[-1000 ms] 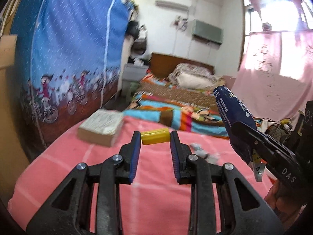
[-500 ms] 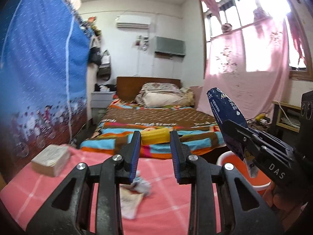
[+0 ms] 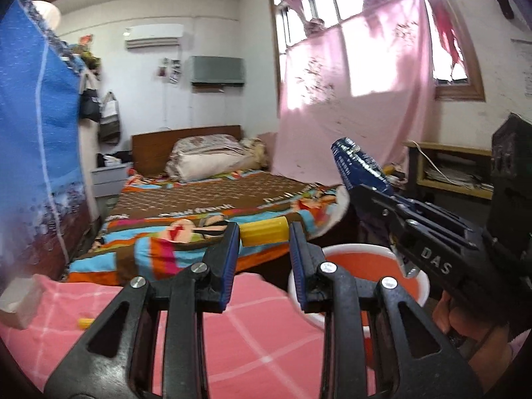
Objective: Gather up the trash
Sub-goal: 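Carry both items over the orange bucket and open both tools to drop them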
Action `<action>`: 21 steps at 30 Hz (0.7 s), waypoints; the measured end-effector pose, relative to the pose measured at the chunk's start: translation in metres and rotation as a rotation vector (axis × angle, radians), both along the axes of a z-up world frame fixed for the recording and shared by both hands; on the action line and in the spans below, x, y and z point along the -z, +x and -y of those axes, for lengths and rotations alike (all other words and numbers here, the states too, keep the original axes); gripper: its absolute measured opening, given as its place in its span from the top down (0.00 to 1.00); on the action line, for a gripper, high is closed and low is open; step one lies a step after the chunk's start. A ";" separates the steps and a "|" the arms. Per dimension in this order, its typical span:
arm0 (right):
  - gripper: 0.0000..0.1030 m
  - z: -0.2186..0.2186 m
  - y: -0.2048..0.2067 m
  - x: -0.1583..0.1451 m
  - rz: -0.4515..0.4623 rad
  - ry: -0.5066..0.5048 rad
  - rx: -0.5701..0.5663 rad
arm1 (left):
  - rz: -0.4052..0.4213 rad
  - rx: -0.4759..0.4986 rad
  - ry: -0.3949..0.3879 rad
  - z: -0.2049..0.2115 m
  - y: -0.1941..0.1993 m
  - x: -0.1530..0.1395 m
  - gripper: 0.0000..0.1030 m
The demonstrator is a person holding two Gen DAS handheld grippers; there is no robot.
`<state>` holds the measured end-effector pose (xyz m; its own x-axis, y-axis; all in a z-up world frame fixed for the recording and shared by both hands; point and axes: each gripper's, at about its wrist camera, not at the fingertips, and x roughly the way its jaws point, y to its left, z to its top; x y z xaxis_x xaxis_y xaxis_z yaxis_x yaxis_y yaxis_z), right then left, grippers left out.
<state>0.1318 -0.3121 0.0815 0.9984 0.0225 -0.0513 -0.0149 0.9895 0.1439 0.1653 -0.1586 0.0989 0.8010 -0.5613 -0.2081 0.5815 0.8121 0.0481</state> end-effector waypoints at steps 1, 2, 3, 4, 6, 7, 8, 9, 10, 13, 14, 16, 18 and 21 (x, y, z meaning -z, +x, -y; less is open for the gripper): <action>0.92 0.009 0.002 0.003 -0.026 0.017 0.022 | -0.011 0.015 0.006 0.009 0.001 0.002 0.83; 0.92 0.013 0.003 0.005 -0.042 0.029 0.036 | -0.023 0.029 0.014 0.015 0.002 0.003 0.83; 0.92 0.022 0.005 0.009 -0.067 0.049 0.049 | -0.042 0.047 0.026 0.024 0.004 0.006 0.83; 0.92 0.030 0.008 0.013 -0.099 0.069 0.061 | -0.057 0.059 0.034 0.030 0.006 0.009 0.83; 0.92 0.043 0.012 0.021 -0.143 0.101 0.082 | -0.088 0.081 0.050 0.045 0.010 0.014 0.83; 0.92 0.050 0.013 0.025 -0.163 0.118 0.086 | -0.107 0.092 0.059 0.051 0.012 0.016 0.83; 0.92 0.057 0.015 0.030 -0.189 0.139 0.093 | -0.121 0.100 0.066 0.057 0.013 0.019 0.83; 0.92 0.062 0.016 0.034 -0.212 0.151 0.101 | -0.142 0.109 0.076 0.064 0.017 0.022 0.83; 0.92 0.067 0.018 0.038 -0.233 0.161 0.110 | -0.158 0.115 0.080 0.069 0.019 0.024 0.83; 0.92 0.078 0.019 0.046 -0.275 0.198 0.119 | -0.229 0.137 0.090 0.086 0.028 0.033 0.83; 0.92 0.081 0.020 0.047 -0.283 0.204 0.121 | -0.255 0.144 0.092 0.091 0.031 0.037 0.83; 0.91 0.085 0.020 0.051 -0.305 0.214 0.129 | -0.293 0.153 0.096 0.099 0.037 0.042 0.83; 0.91 0.088 0.020 0.054 -0.321 0.222 0.135 | -0.330 0.162 0.101 0.106 0.042 0.048 0.83; 0.91 0.092 0.021 0.055 -0.339 0.227 0.146 | -0.385 0.170 0.113 0.115 0.048 0.057 0.83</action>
